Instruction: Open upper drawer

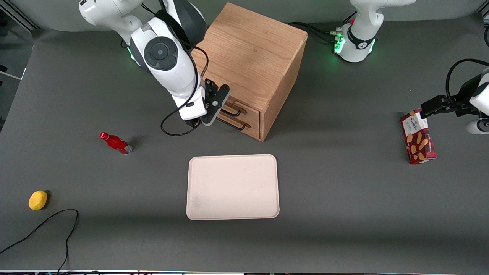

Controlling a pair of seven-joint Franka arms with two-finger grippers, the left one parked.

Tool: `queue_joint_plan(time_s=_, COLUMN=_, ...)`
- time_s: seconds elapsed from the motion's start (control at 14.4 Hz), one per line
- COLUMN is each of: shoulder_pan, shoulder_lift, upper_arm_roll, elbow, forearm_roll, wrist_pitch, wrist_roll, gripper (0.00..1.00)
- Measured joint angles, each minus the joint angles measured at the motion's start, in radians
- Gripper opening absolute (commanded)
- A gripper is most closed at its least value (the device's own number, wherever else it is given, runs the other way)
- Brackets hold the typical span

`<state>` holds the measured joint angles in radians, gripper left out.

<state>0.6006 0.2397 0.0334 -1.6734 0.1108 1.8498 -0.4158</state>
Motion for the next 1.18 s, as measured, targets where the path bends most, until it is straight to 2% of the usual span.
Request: queue_joint_plan(time_s=1.18, shoulder_pan=0.000, shoulder_lift=0.008, upper_arm_roll=-0.001, elbow=-0.089, forearm_roll=0.001, wrist_pitch=0.121, wrist_roll=0.000, gripper=1.00)
